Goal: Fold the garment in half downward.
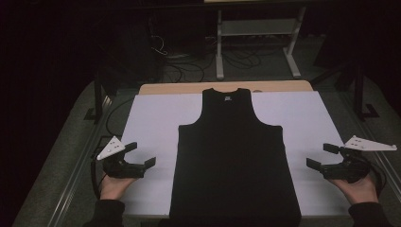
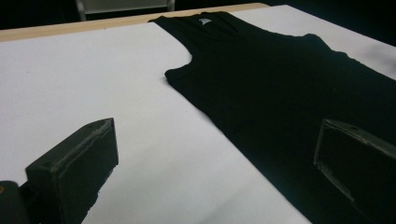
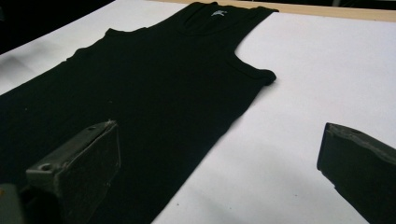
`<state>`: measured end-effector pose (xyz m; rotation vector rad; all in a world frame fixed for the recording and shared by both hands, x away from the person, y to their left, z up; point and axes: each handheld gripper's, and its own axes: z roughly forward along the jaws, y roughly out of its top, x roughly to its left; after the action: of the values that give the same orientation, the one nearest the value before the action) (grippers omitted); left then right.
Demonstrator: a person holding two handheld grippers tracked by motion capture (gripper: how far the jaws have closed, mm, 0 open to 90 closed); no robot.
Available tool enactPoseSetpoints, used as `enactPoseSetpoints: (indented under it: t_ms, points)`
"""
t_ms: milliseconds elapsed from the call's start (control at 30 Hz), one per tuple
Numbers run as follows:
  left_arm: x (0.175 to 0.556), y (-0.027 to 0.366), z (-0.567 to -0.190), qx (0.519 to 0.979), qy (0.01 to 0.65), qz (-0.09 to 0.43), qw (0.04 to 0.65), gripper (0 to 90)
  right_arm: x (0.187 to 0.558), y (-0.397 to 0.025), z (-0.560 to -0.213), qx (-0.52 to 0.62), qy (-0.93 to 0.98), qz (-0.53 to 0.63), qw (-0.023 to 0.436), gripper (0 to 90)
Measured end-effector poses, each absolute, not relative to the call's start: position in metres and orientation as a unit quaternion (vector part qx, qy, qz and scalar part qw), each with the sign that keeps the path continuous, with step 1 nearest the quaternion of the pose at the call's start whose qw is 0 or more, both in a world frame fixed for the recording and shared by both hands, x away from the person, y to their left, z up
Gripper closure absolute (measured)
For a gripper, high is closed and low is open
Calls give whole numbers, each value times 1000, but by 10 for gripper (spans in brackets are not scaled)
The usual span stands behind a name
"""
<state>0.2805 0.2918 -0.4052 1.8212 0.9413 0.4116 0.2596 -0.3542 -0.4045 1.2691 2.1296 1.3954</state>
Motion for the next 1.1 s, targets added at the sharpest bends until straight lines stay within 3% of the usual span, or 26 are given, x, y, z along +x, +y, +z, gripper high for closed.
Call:
enactPoseSetpoints:
  t_ms: [1100]
  points:
    - [288, 275, -399, 777, 374, 167, 478, 0, 277, -334, -394, 419, 776, 448, 143, 0]
